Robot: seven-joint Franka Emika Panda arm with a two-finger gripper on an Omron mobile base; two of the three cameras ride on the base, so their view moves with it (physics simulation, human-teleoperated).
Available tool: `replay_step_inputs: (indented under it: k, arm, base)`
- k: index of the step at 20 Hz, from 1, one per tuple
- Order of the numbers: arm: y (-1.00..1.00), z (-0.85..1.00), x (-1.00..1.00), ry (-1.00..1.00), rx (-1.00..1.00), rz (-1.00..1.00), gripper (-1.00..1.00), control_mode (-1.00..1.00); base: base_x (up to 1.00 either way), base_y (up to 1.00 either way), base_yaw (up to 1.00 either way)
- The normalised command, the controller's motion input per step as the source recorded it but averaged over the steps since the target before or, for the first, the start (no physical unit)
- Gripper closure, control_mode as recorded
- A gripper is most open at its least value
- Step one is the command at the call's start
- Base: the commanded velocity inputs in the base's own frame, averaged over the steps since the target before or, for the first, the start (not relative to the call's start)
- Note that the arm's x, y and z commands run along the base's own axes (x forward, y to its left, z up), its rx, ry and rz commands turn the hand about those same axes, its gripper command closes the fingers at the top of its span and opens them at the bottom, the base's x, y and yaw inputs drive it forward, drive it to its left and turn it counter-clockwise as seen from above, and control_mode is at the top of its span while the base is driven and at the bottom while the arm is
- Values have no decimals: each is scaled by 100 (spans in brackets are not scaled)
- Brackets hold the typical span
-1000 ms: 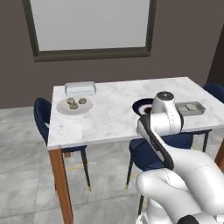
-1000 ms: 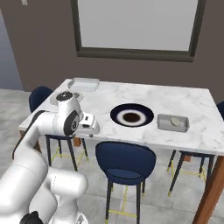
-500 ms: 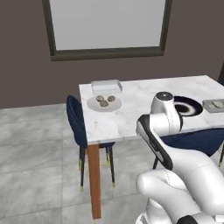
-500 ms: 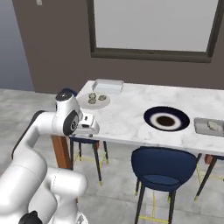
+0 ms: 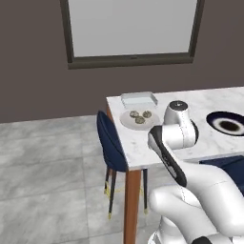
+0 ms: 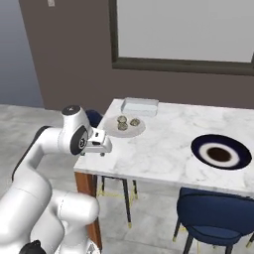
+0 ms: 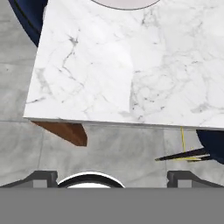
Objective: Place two dumplings into each of the tupperware containers and then place the containers in the fridge.
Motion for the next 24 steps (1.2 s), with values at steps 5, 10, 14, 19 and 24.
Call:
replay_step_inputs:
  k: [5, 10, 14, 19, 24]
  arm:
    - [0, 0, 0, 0, 0, 0, -100, 100]
    - [-2, 10, 0, 0, 3, 0, -100, -100]
    - [-4, 23, 30, 0, 18, 0, -100, -100]
    - [0, 1, 81, -2, 22, -4, -100, -100]
    - [4, 0, 92, 0, 2, -7, -100, -100]
  base:
    - [72, -3, 0]
    - [12, -2, 0]
    - [0, 0, 0]
    - [0, 0, 0]
    - [0, 0, 0]
